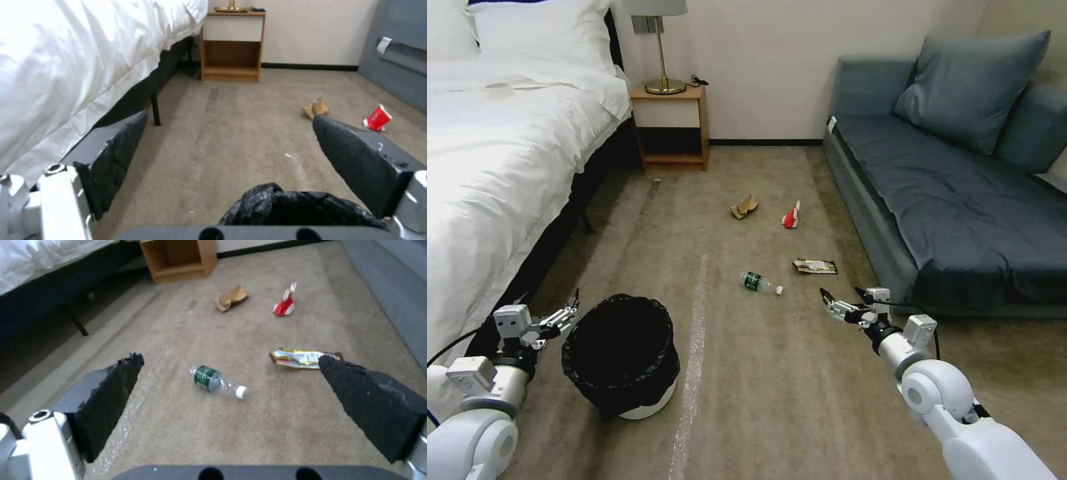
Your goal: Pick up the trash bin, then pick up the garbage on the floor and place it into the trash bin.
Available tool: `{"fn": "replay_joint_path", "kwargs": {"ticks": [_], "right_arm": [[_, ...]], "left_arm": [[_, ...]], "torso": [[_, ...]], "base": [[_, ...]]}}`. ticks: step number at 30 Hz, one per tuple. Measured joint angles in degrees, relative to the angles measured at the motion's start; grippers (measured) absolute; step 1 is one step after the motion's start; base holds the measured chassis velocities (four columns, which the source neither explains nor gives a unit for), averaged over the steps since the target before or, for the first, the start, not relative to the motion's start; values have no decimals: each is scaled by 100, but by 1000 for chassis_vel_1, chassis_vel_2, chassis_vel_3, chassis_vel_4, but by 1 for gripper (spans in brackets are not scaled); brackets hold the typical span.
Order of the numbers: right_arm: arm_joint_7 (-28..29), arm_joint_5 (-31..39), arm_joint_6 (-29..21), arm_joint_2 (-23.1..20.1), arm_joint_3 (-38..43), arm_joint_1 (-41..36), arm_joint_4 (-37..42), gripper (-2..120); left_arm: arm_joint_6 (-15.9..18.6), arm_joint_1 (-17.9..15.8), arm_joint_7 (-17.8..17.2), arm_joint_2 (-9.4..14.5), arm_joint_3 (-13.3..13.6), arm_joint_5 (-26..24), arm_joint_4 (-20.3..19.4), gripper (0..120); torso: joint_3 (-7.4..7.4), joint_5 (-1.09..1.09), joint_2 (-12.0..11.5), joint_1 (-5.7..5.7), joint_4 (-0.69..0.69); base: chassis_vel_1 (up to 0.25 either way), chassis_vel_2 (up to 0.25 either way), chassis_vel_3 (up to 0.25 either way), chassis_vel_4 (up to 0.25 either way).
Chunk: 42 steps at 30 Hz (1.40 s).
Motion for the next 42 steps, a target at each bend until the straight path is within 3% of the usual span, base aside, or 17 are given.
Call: {"fn": "replay_joint_path", "kwargs": {"ticks": [12,29,37,39,40,42], "right_arm": [[23,61,-29,0,-141,275,-123,100],[-14,59,-5,-11,-177,362,-247,100],[-64,10,15,39,-222,406,-350,100],[-71,-48,22,91,-258,441,-414,100],[-71,-48,22,91,-258,441,-414,100],[-88,-138,34,141,-283,453,-486,100]], "left_arm": [[50,-3,1,132,-86,-265,26,99],[316,61,2,51,7,-344,1,99],[897,82,-642,212,18,-1100,-221,100],[1223,70,-1057,391,1,-1499,-311,100],[1223,70,-1057,391,1,-1499,-311,100],[1615,24,-1411,592,-33,-1943,-415,100]], "torso": [[0,0,0,0,0],[0,-1,0,0,0],[0,0,0,0,0],[0,0,0,0,0],[0,0,0,0,0],[0,0,0,0,1]], "base": [[0,0,0,0],[0,0,0,0],[0,0,0,0],[0,0,0,0],[0,0,0,0],[0,0,0,0]]}}
